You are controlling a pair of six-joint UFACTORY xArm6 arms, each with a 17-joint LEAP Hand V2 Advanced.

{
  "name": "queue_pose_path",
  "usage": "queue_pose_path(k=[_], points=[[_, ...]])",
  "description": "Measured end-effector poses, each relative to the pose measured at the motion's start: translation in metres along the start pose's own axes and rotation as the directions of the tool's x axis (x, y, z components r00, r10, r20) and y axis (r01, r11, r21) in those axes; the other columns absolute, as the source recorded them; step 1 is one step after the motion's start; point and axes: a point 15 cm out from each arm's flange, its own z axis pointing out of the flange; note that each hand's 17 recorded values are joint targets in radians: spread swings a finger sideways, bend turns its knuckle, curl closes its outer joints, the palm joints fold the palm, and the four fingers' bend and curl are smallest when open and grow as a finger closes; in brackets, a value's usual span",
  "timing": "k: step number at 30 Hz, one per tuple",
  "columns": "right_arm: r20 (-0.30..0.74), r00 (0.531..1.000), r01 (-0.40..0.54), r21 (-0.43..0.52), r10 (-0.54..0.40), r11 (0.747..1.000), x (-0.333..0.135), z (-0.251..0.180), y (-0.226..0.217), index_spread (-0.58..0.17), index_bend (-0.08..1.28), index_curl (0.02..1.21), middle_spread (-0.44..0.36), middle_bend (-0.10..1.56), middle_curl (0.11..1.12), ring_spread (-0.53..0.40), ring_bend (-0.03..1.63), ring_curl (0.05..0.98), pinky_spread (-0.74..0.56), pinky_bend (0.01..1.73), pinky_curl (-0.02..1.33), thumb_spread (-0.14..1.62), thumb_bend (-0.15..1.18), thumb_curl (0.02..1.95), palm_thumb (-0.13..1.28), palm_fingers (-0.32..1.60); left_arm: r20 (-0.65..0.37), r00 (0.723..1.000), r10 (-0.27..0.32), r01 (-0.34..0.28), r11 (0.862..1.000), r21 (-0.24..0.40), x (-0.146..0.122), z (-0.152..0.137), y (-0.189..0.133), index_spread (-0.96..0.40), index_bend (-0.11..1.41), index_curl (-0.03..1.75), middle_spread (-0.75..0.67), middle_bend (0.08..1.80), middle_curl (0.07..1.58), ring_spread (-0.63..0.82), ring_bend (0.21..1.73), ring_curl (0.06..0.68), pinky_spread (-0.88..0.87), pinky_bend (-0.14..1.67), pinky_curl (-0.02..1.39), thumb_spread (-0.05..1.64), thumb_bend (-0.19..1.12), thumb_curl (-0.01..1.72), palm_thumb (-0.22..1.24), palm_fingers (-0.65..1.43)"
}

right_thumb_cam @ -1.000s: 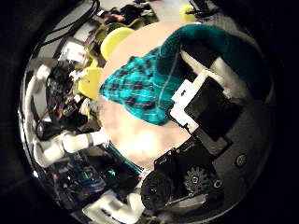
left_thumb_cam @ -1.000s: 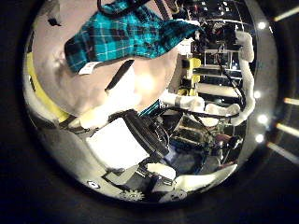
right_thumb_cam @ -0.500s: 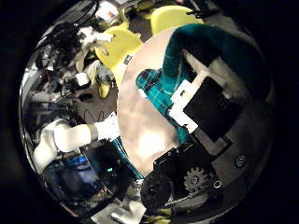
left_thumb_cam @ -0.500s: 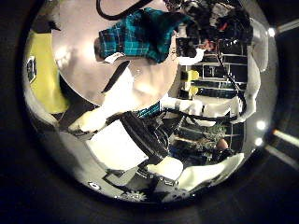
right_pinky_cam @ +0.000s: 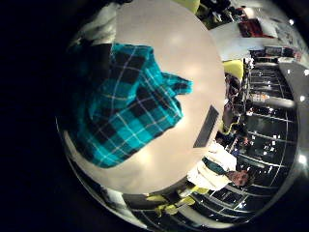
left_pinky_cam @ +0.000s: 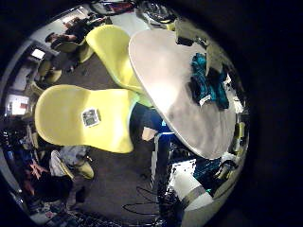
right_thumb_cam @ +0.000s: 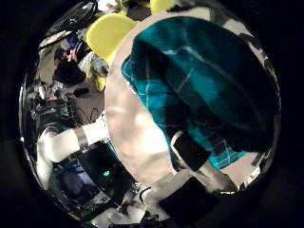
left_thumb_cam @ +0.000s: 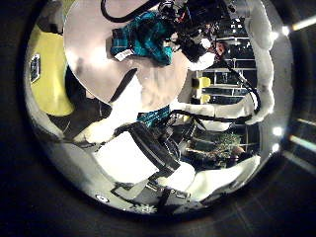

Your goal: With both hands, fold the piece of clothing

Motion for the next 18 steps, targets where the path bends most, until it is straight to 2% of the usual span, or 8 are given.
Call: queue_pose_path(k=[6, 8, 10, 13, 16, 18], points=[[-0.006, 0.996, -0.082, 0.127, 0.084, 0.989, 0.059, -0.077, 0.031, -0.473, 0.14, 0.37, -0.053, 0.27, 0.42, 0.160, 0.72, 0.409, 0.33, 0.78, 0.75, 1.10, -0.03, 0.50, 0.49, -0.05, 0.003, 1.000, 0.015, -0.015, 1.000, -0.006, 0.015, 0.002, -0.001, -0.22, 0.20, 0.49, -0.24, 0.42, 0.61, -0.29, 0.86, 0.354, -0.19, 0.51, 0.42, 1.17, -0.02, 0.33, 0.41, 0.44], [0.015, 0.993, -0.121, 0.127, 0.120, 0.985, 0.075, -0.092, 0.054, -0.469, 0.14, 0.35, -0.047, 0.27, 0.41, 0.176, 0.71, 0.392, 0.38, 0.76, 0.72, 1.11, -0.01, 0.49, 0.52, -0.03, 0.009, 1.000, 0.023, -0.023, 1.000, -0.008, 0.023, 0.002, -0.004, -0.22, 0.20, 0.50, -0.24, 0.41, 0.62, -0.29, 0.86, 0.356, -0.19, 0.51, 0.42, 1.17, -0.02, 0.33, 0.41, 0.44], [0.038, 0.985, -0.172, 0.101, 0.169, 0.980, 0.091, -0.102, 0.083, -0.464, 0.16, 0.34, -0.049, 0.27, 0.40, 0.187, 0.68, 0.376, 0.42, 0.74, 0.69, 1.12, 0.01, 0.50, 0.59, 0.00, 0.017, 0.999, 0.027, -0.027, 1.000, -0.006, 0.031, 0.000, -0.008, -0.22, 0.20, 0.50, -0.24, 0.42, 0.62, -0.29, 0.86, 0.358, -0.19, 0.51, 0.42, 1.18, -0.02, 0.33, 0.41, 0.43], [0.076, 0.966, -0.249, 0.003, 0.248, 0.968, 0.113, -0.102, 0.139, -0.450, 0.19, 0.33, -0.072, 0.27, 0.39, 0.189, 0.67, 0.352, 0.45, 0.68, 0.64, 1.14, 0.02, 0.51, 0.66, 0.05, 0.021, 0.999, 0.040, -0.040, 0.999, -0.010, 0.052, 0.001, -0.018, -0.22, 0.21, 0.51, -0.23, 0.40, 0.63, -0.28, 0.85, 0.360, -0.19, 0.51, 0.43, 1.17, -0.02, 0.33, 0.41, 0.43], [0.105, 0.940, -0.315, -0.100, 0.325, 0.944, 0.123, -0.104, 0.191, -0.443, 0.19, 0.34, -0.069, 0.28, 0.38, 0.184, 0.64, 0.334, 0.47, 0.62, 0.60, 1.17, 0.02, 0.52, 0.70, 0.09, 0.029, 0.998, 0.057, -0.056, 0.998, -0.027, 0.078, 0.007, -0.029, -0.22, 0.22, 0.52, -0.22, 0.38, 0.63, -0.27, 0.84, 0.360, -0.18, 0.52, 0.43, 1.17, -0.02, 0.33, 0.42, 0.42], [0.104, 0.923, -0.358, -0.126, 0.372, 0.925, 0.130, -0.114, 0.222, -0.437, 0.19, 0.34, -0.069, 0.29, 0.38, 0.165, 0.65, 0.329, 0.47, 0.58, 0.57, 1.20, 0.03, 0.52, 0.73, 0.12, 0.036, 0.998, 0.044, -0.043, 0.999, -0.029, 0.091, 0.009, -0.034, -0.23, 0.23, 0.53, -0.21, 0.36, 0.62, -0.26, 0.83, 0.359, -0.18, 0.51, 0.44, 1.17, -0.02, 0.34, 0.42, 0.41]])
